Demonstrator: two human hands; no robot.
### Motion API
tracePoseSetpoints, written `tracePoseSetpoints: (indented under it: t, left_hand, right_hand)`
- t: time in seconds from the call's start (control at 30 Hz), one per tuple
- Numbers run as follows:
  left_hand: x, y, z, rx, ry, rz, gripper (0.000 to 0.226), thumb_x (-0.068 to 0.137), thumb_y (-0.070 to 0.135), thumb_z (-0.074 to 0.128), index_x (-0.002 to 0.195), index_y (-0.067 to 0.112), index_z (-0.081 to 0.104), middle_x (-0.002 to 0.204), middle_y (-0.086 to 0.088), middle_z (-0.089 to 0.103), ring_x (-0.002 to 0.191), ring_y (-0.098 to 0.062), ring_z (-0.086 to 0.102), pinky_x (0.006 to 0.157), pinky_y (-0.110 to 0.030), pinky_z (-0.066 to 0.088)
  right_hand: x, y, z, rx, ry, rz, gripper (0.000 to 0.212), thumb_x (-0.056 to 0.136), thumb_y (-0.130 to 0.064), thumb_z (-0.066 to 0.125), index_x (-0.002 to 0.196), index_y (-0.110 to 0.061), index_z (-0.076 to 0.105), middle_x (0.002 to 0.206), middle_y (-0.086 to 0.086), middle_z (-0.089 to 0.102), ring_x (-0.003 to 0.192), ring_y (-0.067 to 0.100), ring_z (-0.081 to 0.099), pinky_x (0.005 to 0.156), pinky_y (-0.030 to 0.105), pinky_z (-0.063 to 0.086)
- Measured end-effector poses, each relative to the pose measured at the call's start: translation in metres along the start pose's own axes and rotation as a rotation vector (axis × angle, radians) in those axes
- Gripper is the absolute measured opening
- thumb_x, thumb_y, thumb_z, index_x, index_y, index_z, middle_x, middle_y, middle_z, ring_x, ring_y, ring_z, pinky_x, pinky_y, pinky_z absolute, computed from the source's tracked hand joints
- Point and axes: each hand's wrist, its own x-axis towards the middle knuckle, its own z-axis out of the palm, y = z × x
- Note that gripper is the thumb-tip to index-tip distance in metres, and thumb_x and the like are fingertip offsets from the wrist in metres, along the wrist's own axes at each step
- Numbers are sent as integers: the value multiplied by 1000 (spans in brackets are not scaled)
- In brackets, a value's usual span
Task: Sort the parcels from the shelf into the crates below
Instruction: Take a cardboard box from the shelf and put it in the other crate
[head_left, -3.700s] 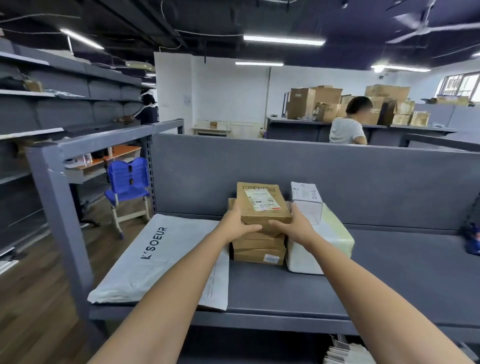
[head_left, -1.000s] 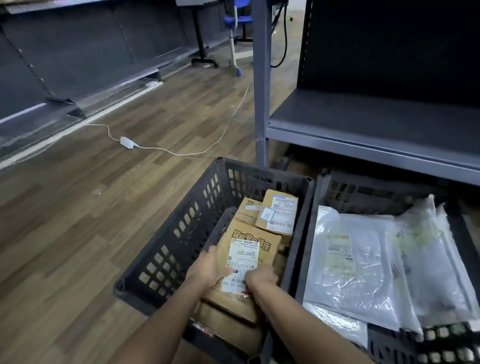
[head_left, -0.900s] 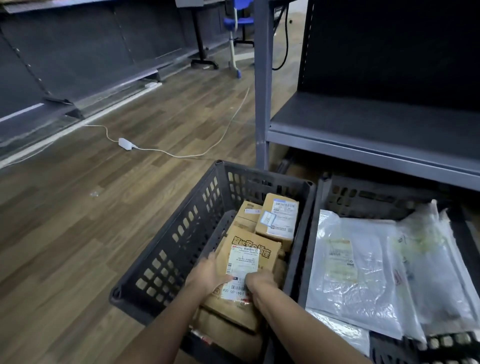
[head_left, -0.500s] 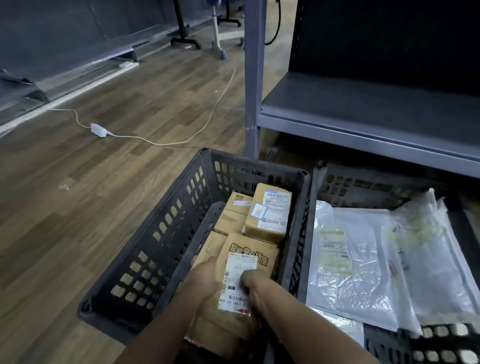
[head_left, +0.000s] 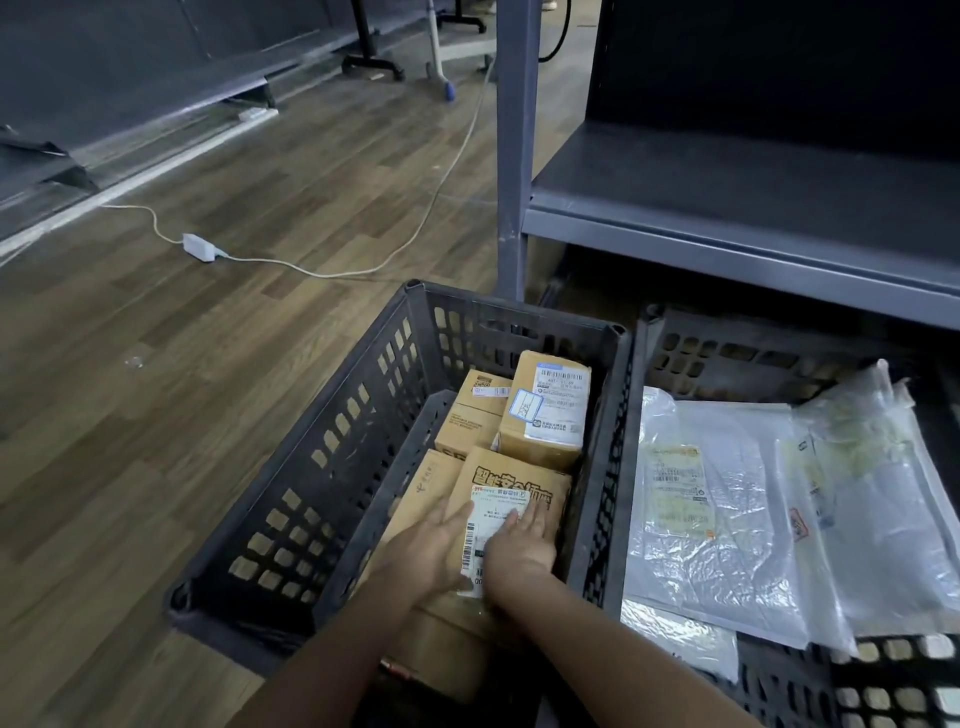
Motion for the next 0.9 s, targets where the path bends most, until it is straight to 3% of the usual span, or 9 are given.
tracePoseSetpoints:
  t: [0.13,0.2,0.33,0.43,0.53,0.6,0.67,0.73,0.9]
  left_hand:
    - [-4,0,-4,161,-53,157,101,81,31,71,151,33,-2,157,8,-26,145,-19,20,109,-33,38]
    - [-1,2,-6,196,-63,157,99,83,26,69,151,32,-3,157,7,-25,143,-22,24,104,-33,41]
    - [5,4,-3,224,-69,144,100,83,26,69,151,34,-4,157,7,-26,136,-24,35,95,-35,46]
    - [3,-2,-1,177,-71,137,102,80,31,72,149,41,-2,156,15,-24,134,-21,37,94,-34,48]
    - [0,-5,-7,146,-52,126,96,81,24,71,148,45,5,157,22,-15,135,-19,34,99,-33,45]
    - [0,0,-16,193,-19,116,88,85,4,60,150,39,13,159,17,-4,140,-19,27,105,-33,41]
    - [-1,7,-30,196,20,98,80,86,-5,49,150,32,19,160,8,11,142,-20,24,110,-35,36]
    - [-8,14,-54,134,61,74,62,91,7,49,147,26,28,152,2,34,138,-21,34,109,-38,38]
    - [-60,30,-125,26,154,11,41,92,14,42,132,17,47,132,-2,53,121,-21,51,97,-39,47]
  right_hand:
    - [15,-6,11,-155,-124,2,89,95,-33,51,147,-2,-15,154,21,-21,142,42,-20,120,44,9]
    - [26,-9,17,-204,-96,57,87,97,-26,49,146,-3,-19,154,21,-21,142,38,-21,119,44,5]
    - [38,-16,16,-206,-154,0,69,101,-21,39,150,-10,-8,157,11,-21,141,42,-21,118,40,22]
    - [40,-20,12,-160,-169,6,74,100,-24,42,150,-10,-11,157,10,-22,141,43,-22,115,40,30]
    - [35,-16,3,-138,-223,-40,88,94,-35,52,150,-9,-11,156,14,-22,141,43,-21,119,48,16]
    - [28,-8,-11,-135,-222,-95,86,93,-37,54,151,-9,-3,158,15,-12,144,44,-10,117,53,9]
    - [19,2,-27,-21,-135,-163,69,94,-34,54,149,-7,21,158,14,16,143,38,20,113,47,27]
    - [4,15,-47,162,-38,-197,45,94,-28,52,134,-6,46,142,12,45,128,30,46,100,37,44]
    - [-56,49,-108,336,142,-207,34,98,-28,40,119,-6,56,123,12,59,112,31,58,87,36,49]
